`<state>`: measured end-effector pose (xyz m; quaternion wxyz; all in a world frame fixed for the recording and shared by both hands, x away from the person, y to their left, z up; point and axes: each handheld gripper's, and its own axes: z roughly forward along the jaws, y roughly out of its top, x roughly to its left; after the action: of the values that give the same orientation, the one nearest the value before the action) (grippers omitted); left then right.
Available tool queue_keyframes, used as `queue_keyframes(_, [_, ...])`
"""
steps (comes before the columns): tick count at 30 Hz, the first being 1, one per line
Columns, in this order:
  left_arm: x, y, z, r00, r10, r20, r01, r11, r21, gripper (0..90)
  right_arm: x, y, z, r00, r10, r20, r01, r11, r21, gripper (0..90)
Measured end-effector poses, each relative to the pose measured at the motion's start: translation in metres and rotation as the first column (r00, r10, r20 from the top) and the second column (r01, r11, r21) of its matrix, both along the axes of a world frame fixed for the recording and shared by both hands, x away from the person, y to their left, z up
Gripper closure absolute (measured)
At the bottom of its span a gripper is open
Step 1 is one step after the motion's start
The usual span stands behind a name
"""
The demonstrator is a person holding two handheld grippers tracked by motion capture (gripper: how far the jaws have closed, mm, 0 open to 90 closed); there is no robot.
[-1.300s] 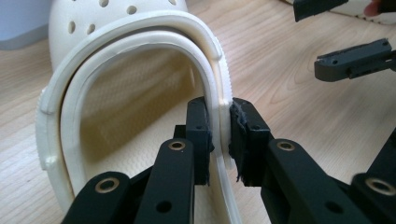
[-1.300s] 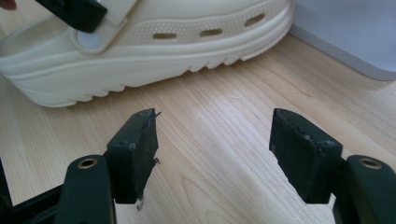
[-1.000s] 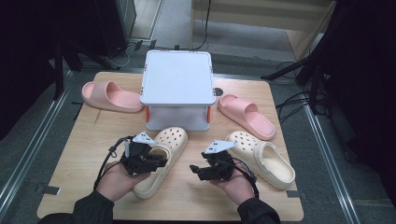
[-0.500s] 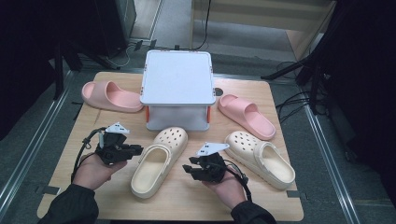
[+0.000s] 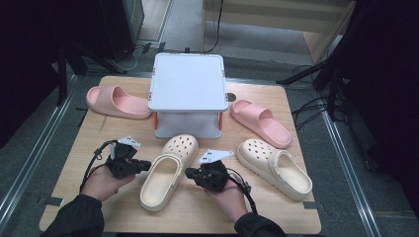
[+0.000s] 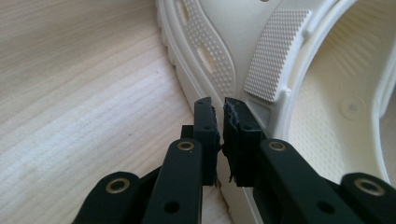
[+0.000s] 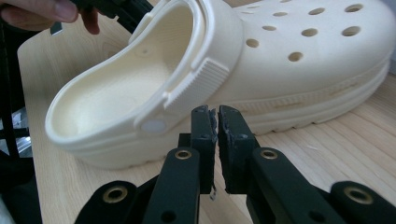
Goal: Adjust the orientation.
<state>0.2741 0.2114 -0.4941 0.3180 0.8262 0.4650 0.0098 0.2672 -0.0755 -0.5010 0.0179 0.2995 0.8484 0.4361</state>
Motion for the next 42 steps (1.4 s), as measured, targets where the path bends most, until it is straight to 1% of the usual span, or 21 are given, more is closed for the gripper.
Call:
queue_keyframes(3, [-0.004, -0.003, 0.000, 0.9999, -0.007, 0.009, 0.007, 0.9999, 0.009, 83.2, 0.003, 0.002, 0.000, 0.9999, 0.001, -0.012, -0.001, 1.000, 0.000, 85.5])
queue_keyframes(5, [-0.005, -0.004, -0.001, 1.0000, -0.008, -0.001, 0.008, 1.0000, -0.001, 83.7, 0.006, 0.001, 0.000, 0.9999, 0.006, -0.010, -0.006, 1.000, -0.001, 85.5])
queue_keyframes(7, [-0.006, -0.006, -0.002, 0.9997, -0.009, -0.022, 0.008, 0.9995, -0.031, 84.0, 0.009, -0.001, 0.001, 0.9998, -0.011, -0.014, 0.011, 1.000, -0.011, 85.6])
queue_keyframes(9, [-0.006, -0.007, -0.002, 0.9995, -0.015, -0.027, 0.014, 0.9993, -0.034, 84.2, 0.011, -0.003, 0.000, 0.9996, -0.016, -0.023, 0.016, 1.000, -0.014, 85.6])
queue_keyframes(15, [-0.007, -0.024, -0.003, 0.9983, -0.052, -0.024, 0.052, 0.9983, -0.028, 83.5, 0.017, -0.007, -0.001, 0.9987, -0.041, -0.032, 0.040, 0.999, -0.028, 86.3])
queue_keyframes(18, [-0.006, -0.025, -0.004, 0.9982, -0.056, -0.023, 0.055, 0.9980, -0.030, 80.3, 0.019, -0.009, 0.000, 0.9983, -0.053, -0.023, 0.052, 0.998, -0.035, 86.2])
queue_keyframes(20, [-0.005, -0.024, -0.004, 0.9980, -0.057, -0.029, 0.055, 0.9972, -0.051, 75.3, 0.022, -0.012, 0.001, 0.9979, -0.060, -0.023, 0.059, 0.998, -0.035, 85.0])
queue_keyframes(21, [-0.005, -0.022, -0.002, 0.9982, -0.060, -0.010, 0.059, 0.9970, -0.050, 70.9, 0.024, -0.015, 0.002, 0.9982, -0.059, -0.012, 0.059, 0.998, -0.033, 82.3])
queue_keyframes(22, [-0.005, -0.022, -0.002, 0.9982, -0.060, -0.010, 0.059, 0.9970, -0.050, 69.8, 0.024, -0.015, 0.002, 0.9982, -0.059, -0.012, 0.059, 0.998, -0.033, 82.3])
queue_keyframes(23, [-0.005, -0.018, 0.001, 0.9990, -0.044, 0.011, 0.045, 0.9974, -0.057, 67.6, 0.025, -0.018, 0.005, 0.9985, -0.054, 0.007, 0.054, 0.998, -0.032, 81.1])
queue_keyframes(24, [-0.005, -0.018, 0.001, 0.9990, -0.044, 0.011, 0.045, 0.9974, -0.057, 65.0, 0.025, -0.018, 0.005, 0.9985, -0.054, 0.007, 0.054, 0.998, -0.032, 81.1])
queue_keyframes(26, [-0.006, -0.014, 0.005, 0.9993, -0.031, 0.020, 0.032, 0.9968, -0.073, 62.3, 0.025, -0.022, 0.009, 0.9987, -0.034, 0.037, 0.035, 0.999, -0.034, 80.4])
queue_keyframes(27, [-0.007, -0.010, 0.010, 0.9998, -0.019, 0.000, 0.018, 0.9920, -0.125, 58.5, 0.025, -0.027, 0.014, 0.9982, -0.029, 0.053, 0.031, 0.999, -0.035, 77.4])
queue_keyframes(29, [-0.008, -0.010, 0.012, 0.9999, -0.013, 0.002, 0.013, 0.9906, -0.136, 55.3, 0.025, -0.030, 0.016, 0.9983, -0.031, 0.050, 0.032, 0.999, -0.025, 75.2])
queue_keyframes(31, [-0.009, -0.010, 0.016, 0.9996, -0.012, 0.025, 0.015, 0.9943, -0.106, 45.8, 0.026, -0.040, 0.021, 0.9985, -0.041, 0.037, 0.041, 0.999, -0.004, 71.8])
queue_keyframes(33, [-0.009, -0.009, 0.019, 0.9987, -0.031, 0.041, 0.034, 0.9954, -0.089, 43.1, 0.025, -0.046, 0.025, 0.9984, -0.050, 0.026, 0.050, 0.999, 0.003, 70.1])
queue_keyframes(36, [-0.008, -0.009, 0.021, 0.9982, -0.033, 0.049, 0.037, 0.9957, -0.085, 41.4, 0.024, -0.052, 0.030, 0.9980, -0.062, 0.012, 0.062, 0.998, 0.019, 69.5])
queue_keyframes(37, [-0.007, -0.008, 0.021, 0.9979, -0.034, 0.055, 0.039, 0.9957, -0.085, 41.0, 0.024, -0.058, 0.035, 0.9981, -0.061, -0.009, 0.061, 0.997, 0.036, 65.0])
queue_keyframes(38, [-0.006, -0.007, 0.022, 0.9976, -0.039, 0.057, 0.044, 0.9953, -0.086, 41.0, 0.024, -0.058, 0.035, 0.9981, -0.061, -0.009, 0.061, 0.997, 0.036, 65.0])
queue_keyframes(39, [-0.005, -0.005, 0.023, 0.9965, -0.034, 0.077, 0.042, 0.9945, -0.096, 40.9, 0.022, -0.062, 0.037, 0.9989, -0.042, -0.020, 0.042, 0.998, 0.039, 62.6])
queue_keyframes(42, [-0.004, -0.004, 0.023, 0.9951, -0.036, 0.092, 0.044, 0.9946, -0.094, 40.1, 0.018, -0.068, 0.039, 0.9990, -0.040, -0.017, 0.041, 0.999, 0.016, 59.9])
